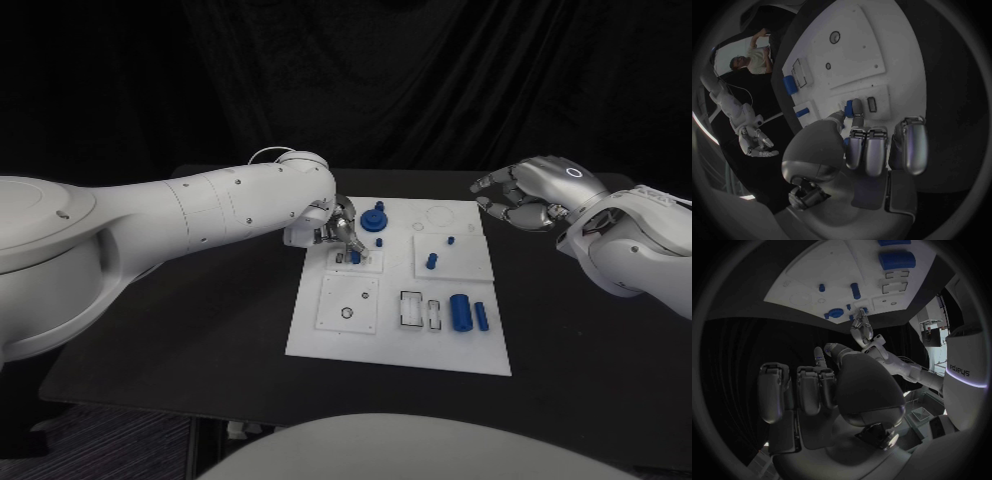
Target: Assemble the parts on the task board
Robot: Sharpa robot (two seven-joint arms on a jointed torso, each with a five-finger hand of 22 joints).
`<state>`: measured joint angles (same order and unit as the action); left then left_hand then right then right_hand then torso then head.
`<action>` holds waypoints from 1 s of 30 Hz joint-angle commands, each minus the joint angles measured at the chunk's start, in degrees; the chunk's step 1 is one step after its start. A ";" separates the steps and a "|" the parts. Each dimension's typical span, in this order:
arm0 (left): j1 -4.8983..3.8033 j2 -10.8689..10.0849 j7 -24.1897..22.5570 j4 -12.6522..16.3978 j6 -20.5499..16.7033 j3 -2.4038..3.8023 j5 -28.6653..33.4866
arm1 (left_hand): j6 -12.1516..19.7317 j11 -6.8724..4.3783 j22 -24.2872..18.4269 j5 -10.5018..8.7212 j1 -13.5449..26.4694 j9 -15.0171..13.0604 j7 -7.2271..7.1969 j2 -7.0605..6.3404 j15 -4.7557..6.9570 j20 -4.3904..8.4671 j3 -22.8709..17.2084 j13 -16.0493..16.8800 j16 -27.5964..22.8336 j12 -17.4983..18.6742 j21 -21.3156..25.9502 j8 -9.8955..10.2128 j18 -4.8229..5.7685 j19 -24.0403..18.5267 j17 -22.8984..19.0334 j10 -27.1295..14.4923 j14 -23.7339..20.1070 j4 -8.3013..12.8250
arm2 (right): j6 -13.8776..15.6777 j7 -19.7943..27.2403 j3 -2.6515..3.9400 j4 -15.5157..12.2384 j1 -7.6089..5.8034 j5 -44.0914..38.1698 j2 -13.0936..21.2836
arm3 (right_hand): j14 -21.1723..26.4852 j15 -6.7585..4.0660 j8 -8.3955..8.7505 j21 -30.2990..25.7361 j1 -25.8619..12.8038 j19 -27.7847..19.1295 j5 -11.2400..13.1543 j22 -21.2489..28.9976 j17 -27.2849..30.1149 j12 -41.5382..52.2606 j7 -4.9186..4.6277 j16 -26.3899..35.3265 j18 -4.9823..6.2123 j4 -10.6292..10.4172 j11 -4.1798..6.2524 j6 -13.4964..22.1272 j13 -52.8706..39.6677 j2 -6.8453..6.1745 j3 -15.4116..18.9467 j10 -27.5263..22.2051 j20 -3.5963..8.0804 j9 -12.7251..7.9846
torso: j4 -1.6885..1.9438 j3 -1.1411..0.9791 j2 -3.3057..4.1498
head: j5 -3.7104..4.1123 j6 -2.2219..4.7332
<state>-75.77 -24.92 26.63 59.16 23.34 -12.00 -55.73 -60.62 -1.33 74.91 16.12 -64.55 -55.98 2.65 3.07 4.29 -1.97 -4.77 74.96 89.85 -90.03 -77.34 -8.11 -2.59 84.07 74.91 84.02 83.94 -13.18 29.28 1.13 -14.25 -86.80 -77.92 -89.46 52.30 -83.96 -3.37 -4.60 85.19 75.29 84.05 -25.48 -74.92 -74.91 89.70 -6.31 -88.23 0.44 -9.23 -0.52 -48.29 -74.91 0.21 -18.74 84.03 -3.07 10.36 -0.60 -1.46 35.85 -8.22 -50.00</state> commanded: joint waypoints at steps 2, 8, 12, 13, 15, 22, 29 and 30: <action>0.49 0.14 -0.11 -0.15 1.72 -0.14 0.00 | 0.26 -0.29 9.50 2.39 -0.91 -0.25 -0.23 0.18 0.15 0.00 -0.27 15.04 0.15 0.03 0.27 -0.19 -0.52 0.40 15.09 5.98 6.06 0.69 | 0.39 -0.17 0.04 0.08 0.14 -0.33 -0.04 | -5.31 0.12 0.20 -0.25 -0.17 3.31 -0.36 -13.27 -12.05 0.30 0.15 0.25 0.92 -0.19 0.04 -0.42 -15.09 -0.35 -0.16 5.97 0.01 -0.07 | 0.05 0.00 0.03 | 0.08 0.00; 0.56 0.12 -0.76 -0.22 1.47 -0.14 0.00 | 0.35 -0.38 9.58 7.03 -1.49 -0.59 -0.34 0.10 0.24 0.09 -1.44 15.04 0.15 0.03 0.47 0.01 -0.54 0.38 15.09 5.98 6.06 1.37 | 0.39 -0.22 0.04 0.14 0.15 -0.33 -0.12 | -5.30 0.12 0.21 -0.24 -0.26 3.32 -0.42 -13.27 -12.02 0.30 0.16 0.28 0.92 -0.23 0.04 -0.44 -15.09 -0.38 -0.15 5.97 0.00 -0.08 | 0.03 0.00 0.04 | 0.09 0.00; 0.58 0.05 -1.37 -0.23 1.26 -0.14 0.00 | 0.36 -0.45 9.66 11.12 -1.68 -0.95 -0.40 -0.19 0.29 0.15 -2.81 15.04 0.15 0.03 0.62 0.06 -0.55 0.36 15.09 5.98 6.06 1.75 | 0.35 -0.32 0.04 0.15 0.15 -0.33 -0.13 | -5.30 0.12 0.22 -0.29 -0.27 3.29 -0.45 -13.25 -12.02 0.30 0.17 0.28 0.93 -0.23 0.05 -0.45 -15.09 -0.37 -0.18 5.97 0.00 -0.08 | 0.01 0.02 0.06 | 0.12 0.00; 0.58 0.02 -1.50 -0.22 1.26 -0.14 0.00 | 0.35 -0.46 9.69 11.47 -1.69 -1.00 -0.41 -0.24 0.29 0.15 -2.98 15.04 0.15 0.03 0.60 0.06 -0.54 0.37 15.09 5.98 6.06 1.79 | 0.33 -0.36 0.04 0.16 0.16 -0.33 -0.13 | -5.29 0.12 0.22 -0.28 -0.26 3.29 -0.48 -13.26 -12.00 0.30 0.18 0.29 0.93 -0.22 0.06 -0.46 -15.09 -0.34 -0.21 5.97 0.00 -0.09 | 0.01 0.02 0.06 | 0.12 0.00; 0.59 -0.06 -1.74 -0.14 1.19 -0.14 0.00 | 0.25 -0.54 9.76 13.87 -2.05 -1.34 -0.51 -0.57 0.35 0.21 -4.15 15.04 0.15 0.03 0.65 -0.07 -0.55 0.38 15.09 5.98 6.06 2.34 | 0.30 -0.45 0.04 0.17 0.16 -0.33 -0.13 | -5.29 0.12 0.22 -0.28 -0.26 3.29 -0.48 -13.26 -12.00 0.30 0.18 0.29 0.93 -0.22 0.06 -0.46 -15.09 -0.34 -0.21 5.97 0.00 -0.09 | 0.04 0.02 0.06 | 0.14 0.00; 0.60 -0.71 -2.95 0.70 -0.75 -0.14 0.00 | 0.35 -0.71 9.93 12.55 -2.74 -2.48 -0.68 -2.06 0.51 0.35 -9.18 15.04 0.15 0.03 0.77 -0.49 -0.54 0.42 15.09 5.98 6.06 4.21 | 0.23 -0.66 0.04 0.21 0.17 -0.33 -0.14 | -5.27 0.12 0.23 -0.32 -0.23 3.27 -0.54 -13.24 -11.92 0.30 0.19 0.34 0.94 -0.19 0.08 -0.48 -15.09 -0.28 -0.30 5.97 0.00 -0.10 | 0.10 0.00 0.05 | 0.17 0.00; 0.60 -2.85 -4.09 3.17 -6.61 -0.14 0.00 | 0.72 -0.95 10.11 12.15 -1.84 -5.21 -0.92 -3.92 0.73 0.55 -14.02 15.04 0.15 0.03 0.89 -2.15 -0.54 0.53 15.09 5.98 6.06 6.22 | 0.12 -0.82 0.04 0.23 0.20 -0.33 0.09 | -5.25 0.11 0.24 -0.45 -0.20 3.20 -0.56 -13.20 -11.84 0.30 0.19 0.40 0.98 -0.15 0.08 -0.49 -15.09 -0.25 -0.37 5.97 0.00 -0.11 | 0.05 0.04 0.03 | 0.31 0.00; 0.60 -3.32 -4.27 3.70 -7.91 -0.14 0.00 | 0.85 -0.98 10.16 12.06 -1.65 -5.72 -0.96 -4.15 0.77 0.59 -14.91 15.04 0.15 0.03 0.84 -2.49 -0.52 0.58 15.09 5.98 6.06 6.58 | 0.10 -0.84 0.04 0.25 0.21 -0.33 0.14 | -5.25 0.11 0.24 -0.45 -0.20 3.20 -0.56 -13.20 -11.84 0.30 0.19 0.40 0.98 -0.15 0.08 -0.49 -15.09 -0.25 -0.37 5.97 0.00 -0.11 | 0.06 0.03 0.05 | 0.34 0.00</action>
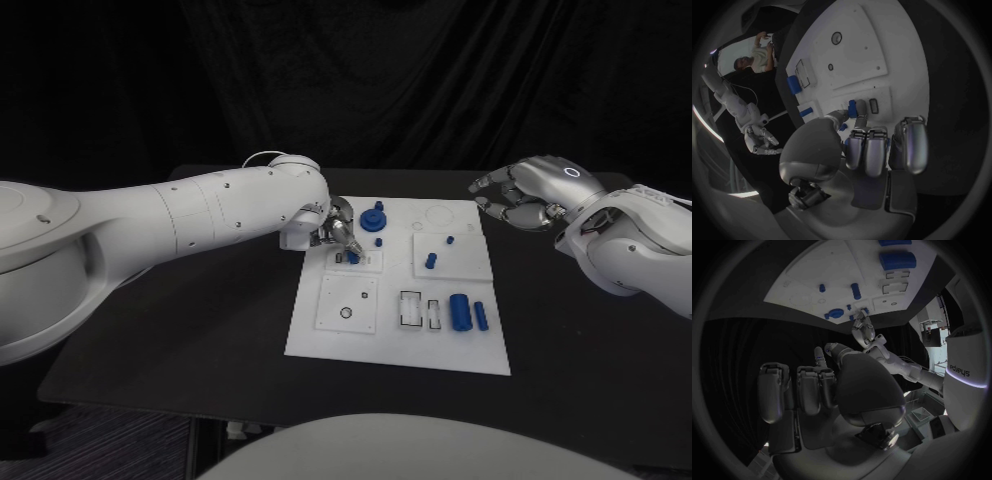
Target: Assemble the parts on the task board
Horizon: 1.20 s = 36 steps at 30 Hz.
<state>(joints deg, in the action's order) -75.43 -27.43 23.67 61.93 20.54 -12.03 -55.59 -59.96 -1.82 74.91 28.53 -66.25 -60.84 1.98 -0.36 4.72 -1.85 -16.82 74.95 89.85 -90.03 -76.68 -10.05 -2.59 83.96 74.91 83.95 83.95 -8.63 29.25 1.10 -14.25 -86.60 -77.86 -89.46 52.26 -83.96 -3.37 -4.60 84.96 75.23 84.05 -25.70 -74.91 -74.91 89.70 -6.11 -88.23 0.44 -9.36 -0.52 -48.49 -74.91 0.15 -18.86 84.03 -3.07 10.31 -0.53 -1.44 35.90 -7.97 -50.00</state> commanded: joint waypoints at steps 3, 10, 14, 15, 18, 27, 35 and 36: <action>0.25 -2.44 -1.81 2.92 -9.80 -0.11 -0.13 | 0.40 -0.55 10.21 -0.43 0.71 -1.74 -0.33 -1.14 0.39 0.52 -4.25 15.05 0.15 0.03 0.22 -1.19 -0.52 0.74 15.09 6.05 6.05 2.43 | 0.10 -0.87 0.04 0.08 0.16 -0.33 0.37 | -5.25 0.11 0.24 -0.23 -0.14 3.20 -0.35 -13.21 -11.84 0.30 -0.01 0.40 0.97 -0.03 0.08 -0.29 -15.09 -0.19 -0.25 5.97 0.01 -0.06 | 0.05 0.01 0.01 | 0.19 0.00; 0.24 -6.21 -2.55 8.07 -19.26 -0.11 -0.13 | 1.11 -0.71 10.23 -1.25 2.22 -4.23 -0.53 -1.83 0.54 0.66 -6.47 15.05 0.15 0.03 0.57 -3.29 -0.57 0.74 15.09 6.05 6.05 2.93 | 0.25 -0.95 0.04 0.04 0.21 -0.33 0.68 | -5.23 0.11 0.25 -0.28 -0.14 3.17 -0.35 -13.19 -11.75 0.30 -0.02 0.46 0.99 0.00 0.09 -0.30 -15.09 -0.18 -0.29 5.97 0.01 -0.07 | 0.09 -0.02 0.00 | 0.11 0.00; 0.24 -8.24 -3.09 11.20 -25.01 -0.12 -0.13 | 1.68 -0.68 10.15 -1.61 2.32 -4.92 -0.48 -1.74 0.54 0.68 -7.03 15.05 0.15 0.03 0.93 -3.81 -0.64 0.62 15.09 6.05 6.05 2.97 | 1.19 -1.12 0.04 -0.07 0.27 -0.33 0.99 | -5.18 0.10 0.26 -0.48 -0.14 3.07 -0.36 -13.12 -11.55 0.30 -0.03 0.59 1.04 0.02 0.08 -0.31 -15.09 -0.19 -0.32 5.97 0.01 -0.08 | 0.08 0.01 0.04 | -0.02 0.00; 0.24 -8.72 -3.31 11.96 -26.50 -0.12 -0.13 | 1.94 -0.66 10.15 -1.62 2.35 -5.14 -0.43 -1.72 0.53 0.68 -7.16 15.05 0.15 0.03 0.96 -3.96 -0.64 0.63 15.09 6.05 6.05 2.94 | 1.37 -1.18 0.04 -0.09 0.29 -0.34 1.11 | -5.18 0.10 0.26 -0.48 -0.14 3.07 -0.36 -13.12 -11.55 0.30 -0.03 0.59 1.04 0.02 0.08 -0.31 -15.09 -0.19 -0.32 5.97 0.01 -0.08 | 0.05 0.04 0.04 | -0.12 0.00; 0.25 -9.76 -3.90 13.45 -29.58 -0.12 -0.57 | 2.37 -0.62 10.15 -1.55 2.33 -5.49 -0.40 -1.68 0.51 0.67 -7.40 15.05 0.15 0.03 1.04 -4.20 -0.65 0.61 15.09 6.05 6.05 2.95 | 1.41 -1.35 0.04 -0.10 0.31 -0.34 1.33 | -5.18 0.10 0.26 -0.48 -0.14 3.07 -0.36 -13.12 -11.55 0.30 -0.03 0.59 1.04 0.02 0.08 -0.31 -15.09 -0.19 -0.32 5.97 0.01 -0.08 | 0.02 0.05 0.02 | -0.21 0.00; 2.33 -14.40 -6.64 19.66 -42.35 -0.13 -6.14 | 3.54 -0.44 10.03 -2.15 3.33 -6.72 -0.17 -1.32 0.37 0.57 -7.74 15.05 0.15 0.03 1.69 -5.40 -0.75 0.44 15.09 6.05 6.05 1.62 | 1.26 -1.81 0.04 -0.20 0.49 -0.33 2.03 | -5.17 0.11 0.26 -0.52 -0.15 3.05 -0.37 -13.10 -11.50 0.30 -0.04 0.63 1.05 0.03 0.08 -0.34 -15.09 -0.21 -0.33 5.97 0.01 -0.08 | 0.04 -0.09 -0.04 | -0.49 0.00; 5.22 -15.26 -5.91 21.77 -48.29 -0.13 -8.69 | 3.47 -0.50 10.22 -1.91 3.34 -6.88 -0.24 -1.41 0.41 0.59 -7.74 15.05 0.15 0.03 1.17 -5.68 -0.64 0.68 15.09 6.05 6.05 1.49 | 1.53 -1.95 0.04 -0.45 0.60 -0.33 2.38 | -5.16 0.11 0.25 -0.55 -0.18 3.03 -0.36 -13.09 -11.48 0.30 -0.05 0.65 1.06 0.04 0.07 -0.38 -15.09 -0.21 -0.35 5.97 0.00 -0.08 | -0.04 -0.11 -0.11 | -0.37 0.00; 5.57 -15.22 -5.89 21.84 -48.86 -0.13 -8.80 | 3.39 -0.52 10.24 -1.85 3.59 -6.92 -0.26 -1.41 0.44 0.60 -7.66 15.05 0.15 0.03 1.17 -5.83 -0.64 0.72 15.09 6.05 6.05 1.15 | 1.63 -1.99 0.04 -0.52 0.60 -0.33 2.51 | -5.16 0.11 0.25 -0.55 -0.18 3.03 -0.36 -13.09 -11.48 0.30 -0.05 0.65 1.06 0.04 0.07 -0.38 -15.09 -0.21 -0.35 5.97 0.00 -0.08 | 0.07 -0.09 -0.10 | -0.29 0.00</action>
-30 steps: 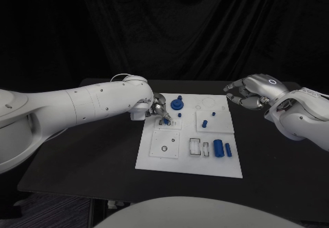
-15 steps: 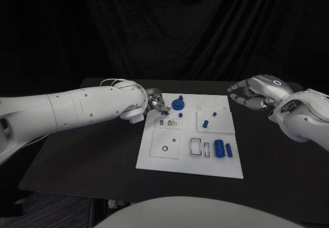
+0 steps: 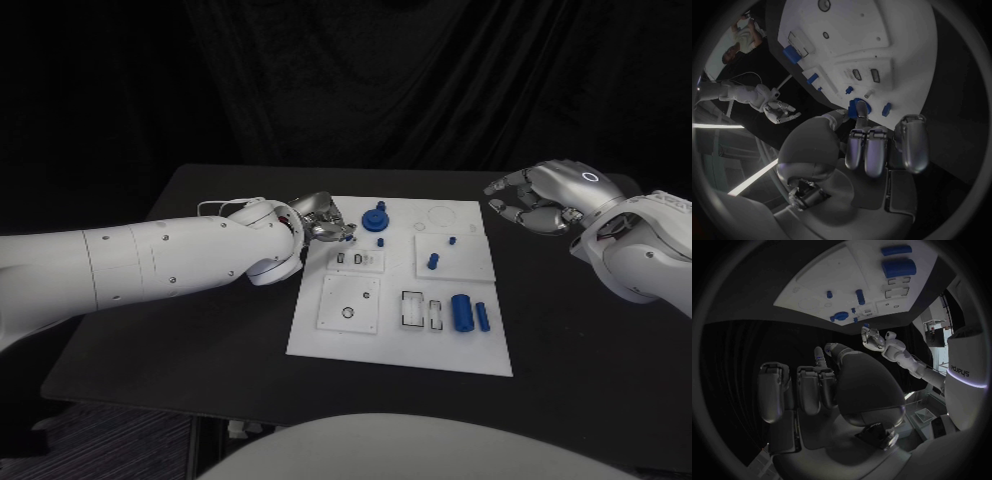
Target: Assemble the parts on the task board
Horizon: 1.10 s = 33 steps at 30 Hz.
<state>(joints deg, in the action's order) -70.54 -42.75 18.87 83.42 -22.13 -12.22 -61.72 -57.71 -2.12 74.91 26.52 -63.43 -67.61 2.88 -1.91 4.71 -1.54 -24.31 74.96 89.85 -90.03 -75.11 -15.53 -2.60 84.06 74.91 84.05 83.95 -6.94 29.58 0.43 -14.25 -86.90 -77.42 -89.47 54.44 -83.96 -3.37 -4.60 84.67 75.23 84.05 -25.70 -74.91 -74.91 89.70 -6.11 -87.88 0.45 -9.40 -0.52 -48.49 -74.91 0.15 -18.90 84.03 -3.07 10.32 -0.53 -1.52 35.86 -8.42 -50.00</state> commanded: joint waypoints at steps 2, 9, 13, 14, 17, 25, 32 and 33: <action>1.26 0.20 -1.13 0.43 -6.85 0.06 -2.80 | 1.14 -0.22 10.21 0.18 0.79 -0.16 -1.16 0.15 0.45 0.30 -0.17 15.04 0.15 0.03 -0.32 -0.36 -0.65 0.59 15.09 5.95 6.05 -0.58 | 1.46 -1.37 0.04 -0.29 0.17 -0.33 0.53 | -5.17 0.11 0.25 -0.23 -0.21 3.06 -0.36 -13.11 -11.51 0.30 -0.05 0.27 1.05 0.09 0.07 -0.42 -15.09 -0.24 -0.33 5.97 0.00 -0.09 | 0.06 -0.01 0.00 | 0.02 0.00; 2.61 1.22 -3.13 -0.31 -7.08 0.06 -2.99 | 1.14 -0.23 10.18 0.33 0.83 -0.17 -1.18 0.17 0.46 0.30 -0.20 15.04 0.15 0.03 -0.21 -0.40 -0.68 0.57 15.09 5.95 6.05 -0.68 | 1.70 -1.70 0.04 -0.43 0.17 -0.33 1.21 | -5.15 0.12 0.25 -0.27 -0.23 3.03 -0.36 -13.10 -11.47 0.30 -0.06 0.30 1.06 0.11 0.07 -0.44 -15.09 -0.30 -0.33 5.97 0.00 -0.09 | -0.03 0.13 0.02 | -0.04 0.00; 3.09 1.65 -3.67 -0.61 -6.90 0.06 -3.02 | 1.17 -0.24 10.17 0.41 0.85 -0.17 -1.19 0.13 0.47 0.31 -0.19 15.04 0.15 0.03 -0.17 -0.41 -0.69 0.56 15.09 5.95 6.05 -0.70 | 1.73 -1.87 0.04 -0.47 0.17 -0.33 1.47 | -5.16 0.12 0.26 -0.27 -0.24 3.03 -0.36 -13.10 -11.48 0.30 -0.06 0.29 1.06 0.12 0.06 -0.44 -15.09 -0.32 -0.33 5.97 0.00 -0.10 | -0.14 0.10 0.08 | -0.10 0.00; 3.16 1.70 -3.67 -0.65 -6.83 0.06 -3.02 | 1.22 -0.25 10.21 0.54 0.86 -0.18 -1.20 0.09 0.47 0.31 -0.20 15.04 0.15 0.03 -0.27 -0.43 -0.66 0.60 15.09 5.95 6.05 -0.74 | 1.73 -1.89 0.04 -0.46 0.17 -0.33 1.49 | -5.16 0.12 0.26 -0.27 -0.24 3.03 -0.36 -13.10 -11.48 0.30 -0.06 0.29 1.06 0.12 0.06 -0.44 -15.09 -0.32 -0.33 5.97 0.00 -0.10 | -0.15 0.10 0.07 | -0.11 0.00; 3.46 1.88 -3.42 -0.84 -6.52 0.06 -3.02 | 1.24 -0.25 10.18 0.59 0.87 -0.18 -1.20 0.10 0.48 0.31 -0.21 15.04 0.15 0.03 -0.18 -0.43 -0.68 0.58 15.09 5.95 6.05 -0.77 | 1.72 -1.94 0.04 -0.46 0.17 -0.33 1.50 | -5.16 0.12 0.26 -0.27 -0.24 3.03 -0.36 -13.10 -11.48 0.30 -0.06 0.29 1.06 0.12 0.06 -0.44 -15.09 -0.32 -0.33 5.97 0.00 -0.10 | -0.06 0.05 0.05 | -0.09 0.00; 4.09 2.34 -2.92 -1.49 -5.64 0.06 -3.03 | 1.24 -0.26 10.26 0.85 1.21 -0.14 -1.19 -0.10 0.51 0.34 -0.06 15.04 0.15 0.03 -0.37 -0.50 -0.64 0.69 15.09 5.95 6.05 -1.11 | 1.51 -1.98 0.04 -0.33 0.17 -0.33 1.13 | -5.16 0.12 0.26 -0.27 -0.24 3.03 -0.36 -13.10 -11.48 0.30 -0.06 0.29 1.06 0.12 0.06 -0.44 -15.09 -0.32 -0.33 5.97 0.00 -0.10 | -0.03 0.03 0.02 | -0.14 0.00; 4.54 2.96 -3.14 -2.14 -5.19 0.06 -3.03 | 1.20 -0.27 10.23 0.92 1.29 -0.12 -1.20 -0.06 0.51 0.35 -0.07 15.04 0.15 0.03 -0.27 -0.54 -0.66 0.66 15.09 5.95 6.05 -1.23 | 1.26 -2.07 0.04 -0.33 0.17 0.10 1.22 | -5.16 0.12 0.26 -0.27 -0.24 3.03 -0.36 -13.10 -11.48 0.30 -0.06 0.29 1.06 0.12 0.06 -0.44 -15.09 -0.32 -0.33 5.97 0.00 -0.10 | -0.11 0.13 0.07 | -0.16 0.00; 4.61 3.00 -3.16 -2.20 -5.16 0.06 -3.03 | 1.20 -0.27 10.23 0.92 1.29 -0.12 -1.20 -0.06 0.51 0.35 -0.07 15.04 0.15 0.03 -0.27 -0.54 -0.66 0.66 15.09 5.95 6.05 -1.23 | 1.21 -2.05 0.04 -0.34 0.17 0.37 1.24 | -5.14 0.12 0.28 -0.31 -0.28 3.01 -0.35 -13.08 -11.44 0.30 -0.05 0.32 1.07 0.16 0.06 -0.48 -15.09 -0.38 -0.38 5.97 0.00 -0.11 | -0.13 0.13 0.07 | -0.16 0.00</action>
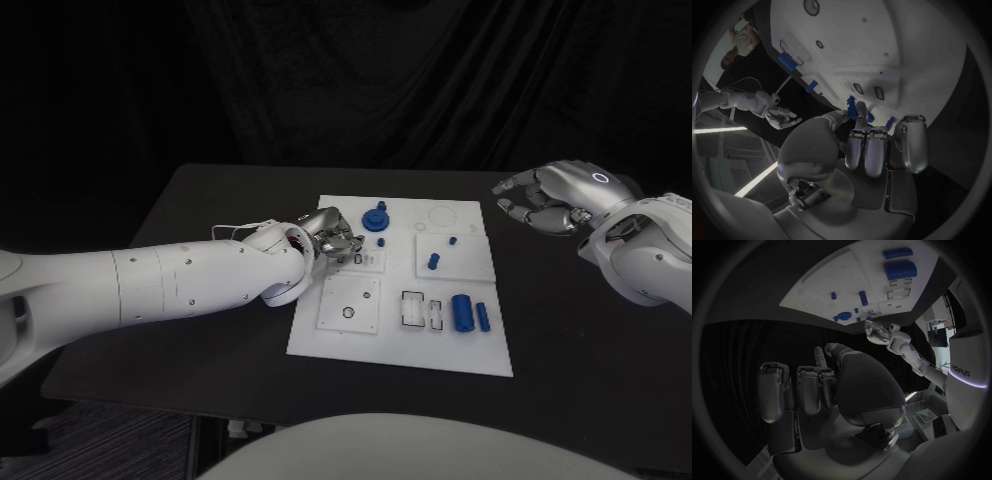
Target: Assemble the parts on the task board
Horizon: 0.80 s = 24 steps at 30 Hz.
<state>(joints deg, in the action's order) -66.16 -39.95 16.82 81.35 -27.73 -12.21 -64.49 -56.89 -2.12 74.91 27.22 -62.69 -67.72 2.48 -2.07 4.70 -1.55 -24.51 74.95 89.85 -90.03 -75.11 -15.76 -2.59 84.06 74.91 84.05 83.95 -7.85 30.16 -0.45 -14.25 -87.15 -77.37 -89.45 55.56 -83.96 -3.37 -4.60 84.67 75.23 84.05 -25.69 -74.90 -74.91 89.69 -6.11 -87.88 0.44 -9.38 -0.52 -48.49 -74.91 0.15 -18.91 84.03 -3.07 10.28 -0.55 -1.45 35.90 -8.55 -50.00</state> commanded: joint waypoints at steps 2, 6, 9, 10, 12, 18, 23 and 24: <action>0.37 0.26 -1.18 -0.27 0.57 0.05 -0.27 | 0.37 -0.28 10.21 0.24 0.56 -0.01 -0.81 0.14 0.52 0.35 0.11 15.05 0.15 0.03 -0.20 -0.33 -0.67 0.64 15.09 5.95 6.05 -0.36 | 0.52 -1.15 0.04 -0.11 0.12 0.84 0.19 | -5.15 0.12 0.28 -0.29 -0.28 3.03 -0.35 -13.10 -11.48 0.31 -0.05 0.30 1.06 0.15 0.06 -0.49 -15.09 -0.37 -0.38 5.97 0.00 -0.08 | -0.16 0.06 0.02 | -0.03 0.00; 0.61 0.34 -1.25 -0.56 1.07 0.05 -0.27 | 0.36 -0.28 10.21 0.25 0.56 -0.01 -0.82 0.16 0.52 0.35 0.10 15.05 0.15 0.03 -0.18 -0.34 -0.68 0.64 15.09 5.95 6.05 -0.38 | 0.52 -1.15 0.04 -0.15 0.12 1.32 0.34 | -5.16 0.12 0.28 -0.32 -0.28 3.01 -0.36 -13.09 -11.51 0.31 -0.06 0.28 1.07 0.15 0.06 -0.50 -15.09 -0.36 -0.39 5.97 0.00 -0.08 | 0.01 0.01 0.03 | 0.14 0.00; 0.82 0.38 -1.26 -0.80 1.33 0.05 -0.27 | 0.37 -0.29 10.18 0.22 0.61 0.00 -0.81 0.18 0.52 0.36 0.10 15.05 0.15 0.03 -0.10 -0.35 -0.69 0.61 15.09 5.95 6.05 -0.44 | 0.50 -1.17 0.04 -0.20 0.12 1.49 0.39 | -5.16 0.12 0.28 -0.32 -0.28 3.01 -0.36 -13.09 -11.51 0.31 -0.06 0.28 1.07 0.15 0.06 -0.50 -15.09 -0.36 -0.39 5.97 0.00 -0.08 | 0.04 0.00 0.07 | 0.13 0.00; 0.92 0.41 -1.26 -0.89 1.39 0.05 -0.27 | 0.38 -0.28 10.19 0.14 0.67 0.01 -0.80 0.20 0.52 0.36 0.11 15.05 0.15 0.03 -0.11 -0.36 -0.69 0.62 15.09 5.95 6.05 -0.54 | 0.48 -1.17 0.04 -0.21 0.12 1.53 0.40 | -5.16 0.12 0.28 -0.32 -0.28 3.01 -0.36 -13.09 -11.51 0.31 -0.06 0.28 1.07 0.15 0.06 -0.50 -15.09 -0.36 -0.39 5.97 0.00 -0.08 | 0.05 -0.02 0.07 | 0.16 0.00; 1.10 0.49 -1.29 -1.05 1.46 0.05 -0.27 | 0.40 -0.28 10.19 0.00 0.77 0.02 -0.79 0.22 0.52 0.36 0.15 15.05 0.15 0.03 -0.10 -0.38 -0.69 0.63 15.09 5.95 6.05 -0.68 | 0.44 -1.18 0.04 -0.22 0.12 1.58 0.38 | -5.16 0.12 0.28 -0.32 -0.28 3.01 -0.36 -13.09 -11.51 0.31 -0.06 0.28 1.07 0.15 0.06 -0.50 -15.09 -0.36 -0.39 5.97 0.00 -0.08 | 0.05 -0.01 0.07 | 0.21 0.00; 1.53 0.76 -1.40 -1.36 1.78 0.05 -0.27 | 0.42 -0.27 10.20 -0.11 0.83 0.02 -0.79 0.22 0.52 0.36 0.17 15.05 0.15 0.03 -0.11 -0.39 -0.68 0.63 15.09 5.95 6.05 -0.77 | 0.34 -1.17 0.04 -0.27 0.12 1.65 0.37 | -5.16 0.12 0.28 -0.32 -0.28 3.01 -0.36 -13.09 -11.51 0.31 -0.06 0.28 1.07 0.15 0.06 -0.50 -15.09 -0.36 -0.39 5.97 0.00 -0.08 | 0.01 0.03 0.10 | 0.16 0.00; 1.79 0.93 -1.48 -1.49 1.98 0.05 -0.27 | 0.63 -0.25 10.17 -0.88 0.99 0.06 -0.76 0.19 0.50 0.35 0.30 15.05 0.15 0.03 0.07 -0.41 -0.71 0.59 15.09 5.95 6.05 -1.10 | 0.22 -1.17 0.04 -0.29 0.12 1.66 0.45 | -5.16 0.12 0.28 -0.32 -0.28 3.01 -0.36 -13.09 -11.51 0.31 -0.06 0.28 1.07 0.15 0.06 -0.50 -15.09 -0.36 -0.39 5.97 0.00 -0.08 | -0.02 0.07 0.08 | 0.15 0.00; 1.82 0.94 -1.45 -1.49 2.10 0.05 -0.27 | 0.69 -0.24 10.17 -1.25 1.00 0.06 -0.76 0.19 0.49 0.35 0.35 15.05 0.15 0.03 0.10 -0.44 -0.71 0.59 15.09 5.95 6.05 -1.18 | 0.16 -1.18 0.04 -0.28 0.12 1.66 0.45 | -5.16 0.12 0.28 -0.32 -0.28 3.01 -0.36 -13.09 -11.51 0.31 -0.06 0.28 1.07 0.15 0.06 -0.50 -15.09 -0.36 -0.39 5.97 0.00 -0.08 | -0.01 0.06 0.07 | 0.16 0.00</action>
<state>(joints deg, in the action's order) -64.63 -39.16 16.32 79.84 -26.74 -12.11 -64.60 -56.40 -2.11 74.91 26.22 -62.13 -67.79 1.74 -2.13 4.70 -1.55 -24.12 74.95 89.85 -90.03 -75.11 -15.89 -2.60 84.06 74.91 84.05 83.95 -8.74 30.09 -0.56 -14.25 -87.32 -77.37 -87.92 55.90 -83.96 -3.37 -4.60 84.68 75.23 84.05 -25.69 -74.90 -74.91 89.70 -6.11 -87.88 0.44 -9.24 -0.52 -48.49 -74.91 0.15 -19.06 84.03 -3.07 10.28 -0.54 -1.42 35.99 -8.39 -50.00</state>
